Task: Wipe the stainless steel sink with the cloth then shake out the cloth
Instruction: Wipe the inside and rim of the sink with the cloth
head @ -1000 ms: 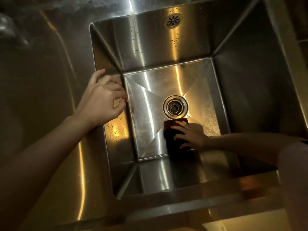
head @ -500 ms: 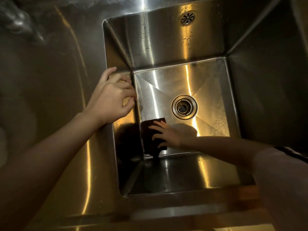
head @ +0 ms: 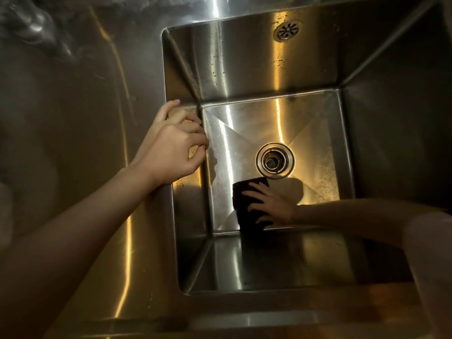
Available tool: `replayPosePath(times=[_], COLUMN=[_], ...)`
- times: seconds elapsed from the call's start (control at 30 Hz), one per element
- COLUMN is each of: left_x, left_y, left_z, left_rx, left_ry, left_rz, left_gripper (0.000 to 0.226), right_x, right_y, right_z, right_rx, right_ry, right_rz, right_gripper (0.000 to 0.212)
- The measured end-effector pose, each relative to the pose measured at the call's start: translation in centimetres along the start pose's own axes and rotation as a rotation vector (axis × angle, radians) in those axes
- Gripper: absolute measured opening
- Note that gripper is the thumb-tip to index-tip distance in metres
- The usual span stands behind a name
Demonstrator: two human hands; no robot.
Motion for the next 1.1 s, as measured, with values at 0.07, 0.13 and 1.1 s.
replayPosePath(times=[0.07, 0.13, 1.1], left_x=[0.0, 0.0, 0.0], left_y=[0.0, 0.0, 0.0], left_z=[0.0, -0.1, 0.0], left_rx=[0.004, 0.002, -0.004], left_ry=[-0.003, -0.007, 0.027], left_rz=[0.001, 0.003, -0.066], left_gripper=[0.022, 0.022, 0.028], right_x=[0.9, 1.4, -6.8], right_y=[2.6, 5.4, 15.0], right_z=[-1.5, -2.7, 7.9], right_rx=[-0.037, -0.048, 0.072], right_ry=[0.001, 0.028, -0.044], right_rz=[0.012, 0.021, 0.071], right_gripper=[0.038, 0.038, 0.043])
Point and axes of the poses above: each hand's wrist, its own y-axis towards the middle knuckle, its own x-axis out of the palm, z = x × y, the point moved 4 cm from there along y, towards the middle knuckle, and after that the axes turned 3 degrees about -y, right-handed, at the moved point
